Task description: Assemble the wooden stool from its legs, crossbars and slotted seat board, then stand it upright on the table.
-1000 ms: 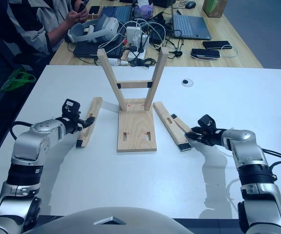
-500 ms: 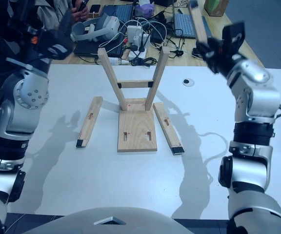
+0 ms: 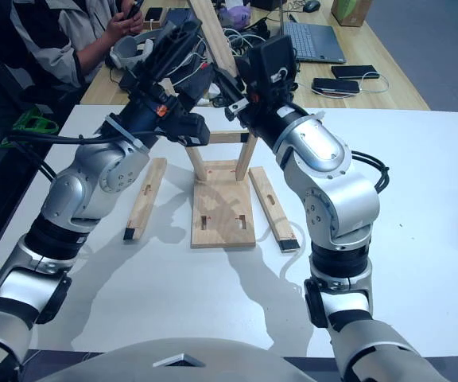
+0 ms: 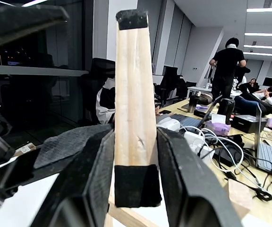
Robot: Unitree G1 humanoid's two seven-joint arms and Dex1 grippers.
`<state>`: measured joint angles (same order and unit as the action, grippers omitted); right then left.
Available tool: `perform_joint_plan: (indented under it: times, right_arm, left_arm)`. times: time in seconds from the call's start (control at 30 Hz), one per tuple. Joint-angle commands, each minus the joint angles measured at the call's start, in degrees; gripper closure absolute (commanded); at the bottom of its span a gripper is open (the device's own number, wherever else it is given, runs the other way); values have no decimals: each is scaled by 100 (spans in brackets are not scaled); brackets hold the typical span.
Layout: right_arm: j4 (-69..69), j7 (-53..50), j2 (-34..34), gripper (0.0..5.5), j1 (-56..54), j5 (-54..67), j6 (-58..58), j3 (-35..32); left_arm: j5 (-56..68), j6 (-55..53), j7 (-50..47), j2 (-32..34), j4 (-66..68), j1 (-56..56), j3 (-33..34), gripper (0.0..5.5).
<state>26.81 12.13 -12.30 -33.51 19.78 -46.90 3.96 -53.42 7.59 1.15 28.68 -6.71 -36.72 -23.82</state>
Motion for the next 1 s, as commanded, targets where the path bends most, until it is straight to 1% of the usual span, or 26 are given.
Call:
perform_joint_plan:
  times: [0.03, 0.3, 0.33, 0.37, 0.57, 0.83, 0.93, 1.0]
  right_arm:
    - [200, 149, -61, 422, 68, 7, -104, 256]
    - [580, 498, -617, 422, 530, -28, -464, 548]
    - [589, 530, -668, 422, 559, -31, -501, 569]
    - [589, 555, -696, 422, 570, -39, -520, 588]
    - [456, 593, -673, 422, 474, -89, -510, 753]
    - [398, 590, -654, 422, 453, -136, -562, 756]
    - [416, 631, -704, 422, 459, -144, -631, 793]
    - [436, 676, -758, 422, 468, -132, -721, 825]
  left_arm:
    - [-156, 125, 303, -2, 74, 168, -158, 189]
    - [-358, 448, 512, 454, 120, 323, -22, 189]
    - [-291, 512, 555, 482, 132, 339, -1, 208]
    - [-224, 571, 592, 488, 145, 353, 8, 213]
    - [211, 1068, 1077, 433, 214, 508, -188, 324]
    - [530, 1131, 1327, 486, 215, 613, 47, 443]
    - [497, 1143, 1388, 459, 224, 612, 45, 468]
    - [537, 1165, 1473, 446, 233, 628, 27, 473]
